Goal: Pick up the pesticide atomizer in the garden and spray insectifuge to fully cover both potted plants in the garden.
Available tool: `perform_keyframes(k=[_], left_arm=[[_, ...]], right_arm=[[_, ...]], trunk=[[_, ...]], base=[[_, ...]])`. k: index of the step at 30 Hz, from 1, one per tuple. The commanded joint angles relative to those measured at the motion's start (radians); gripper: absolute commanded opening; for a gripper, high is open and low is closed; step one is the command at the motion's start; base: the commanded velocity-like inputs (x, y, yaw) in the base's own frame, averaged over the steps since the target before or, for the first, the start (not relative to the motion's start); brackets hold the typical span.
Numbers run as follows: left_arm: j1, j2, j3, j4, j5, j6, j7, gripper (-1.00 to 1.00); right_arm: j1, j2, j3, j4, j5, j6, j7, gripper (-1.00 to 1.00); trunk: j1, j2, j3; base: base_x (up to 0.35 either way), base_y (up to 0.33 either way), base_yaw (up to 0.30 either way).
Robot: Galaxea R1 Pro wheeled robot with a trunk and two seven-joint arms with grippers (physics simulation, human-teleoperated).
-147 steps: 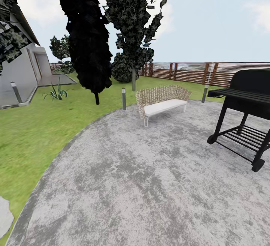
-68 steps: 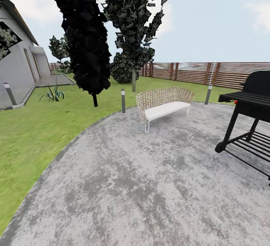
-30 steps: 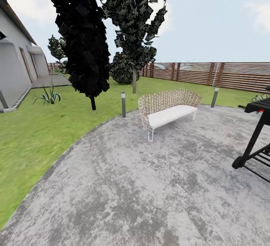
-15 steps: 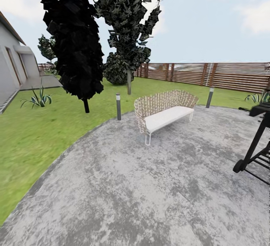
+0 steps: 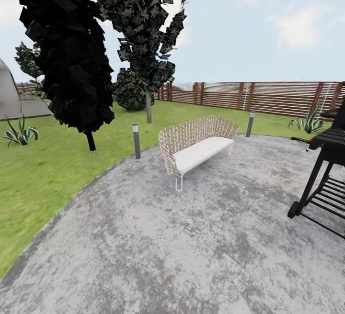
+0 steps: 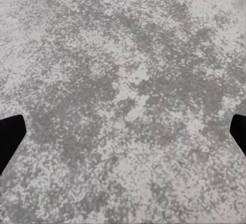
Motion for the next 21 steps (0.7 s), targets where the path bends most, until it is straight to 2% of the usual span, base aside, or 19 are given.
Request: perform_keyframes(k=[1,21], left_arm=[[0.000,0.000,0.000,0.001,0.001,-0.003,0.001,1.00],[0.000,0.001,0.000,0.001,0.001,-0.003,0.001,1.00]], right_arm=[[-0.001,0.000,-0.001,0.001,0.000,-0.003,0.000,1.00],[-0.001,0.000,-0.001,0.001,0.001,-0.003,0.000,1.00]], trunk=[[0.000,0.000,0.000],[0.000,0.000,0.012]], base=[[0.287,0.228,-0.234],[0.290,0.215,-0.237]])
